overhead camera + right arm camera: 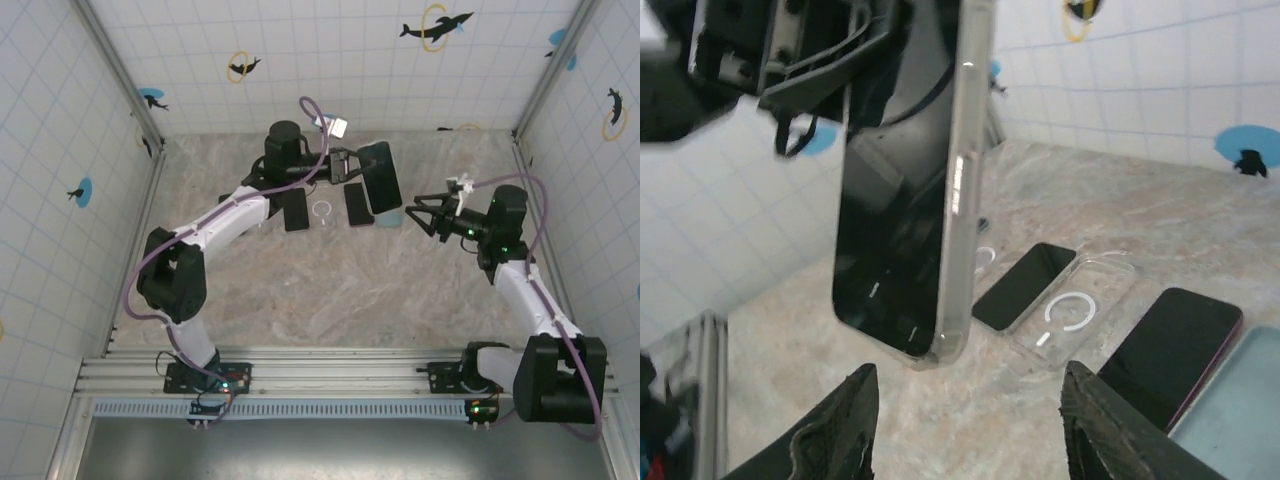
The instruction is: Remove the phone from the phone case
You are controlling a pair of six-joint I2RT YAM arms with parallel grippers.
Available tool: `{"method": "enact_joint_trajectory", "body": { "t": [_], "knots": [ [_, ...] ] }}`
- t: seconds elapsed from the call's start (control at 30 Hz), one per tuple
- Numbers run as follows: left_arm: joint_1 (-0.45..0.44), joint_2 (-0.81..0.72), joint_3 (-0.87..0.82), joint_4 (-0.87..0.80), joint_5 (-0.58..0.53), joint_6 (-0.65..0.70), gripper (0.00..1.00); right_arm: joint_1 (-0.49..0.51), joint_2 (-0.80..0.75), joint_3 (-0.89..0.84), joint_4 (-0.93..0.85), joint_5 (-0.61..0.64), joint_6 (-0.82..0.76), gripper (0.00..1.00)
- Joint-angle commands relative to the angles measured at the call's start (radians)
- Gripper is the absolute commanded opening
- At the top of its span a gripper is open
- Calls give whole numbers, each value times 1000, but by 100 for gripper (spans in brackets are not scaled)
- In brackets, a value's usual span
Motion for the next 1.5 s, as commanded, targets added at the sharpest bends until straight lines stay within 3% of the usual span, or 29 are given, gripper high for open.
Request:
{"method": "enact_joint_trajectory", "body": {
  "t": [0.0, 0.13, 0.33, 0.53, 0.7, 1.47],
  "knots": [
    [18, -87, -6, -23, 143, 271, 0, 48, 22, 93, -262, -29, -340, 51],
    [20, -119, -9, -114, 174, 447, 0, 101, 86, 163, -380, -30, -503, 47],
    [22, -136, -28, -144, 214, 501, 0, 181, 141, 212, -410, -22, -612, 42],
    [22, -145, -41, -156, 236, 511, 0, 221, 166, 231, -365, -31, -600, 32],
    [21, -152, -49, -145, 234, 508, 0, 230, 191, 261, -442, -26, -652, 25],
    [25, -162, -88, -77, 247, 444, 0, 246, 249, 341, -666, -5, -808, 25]
  ]
}}
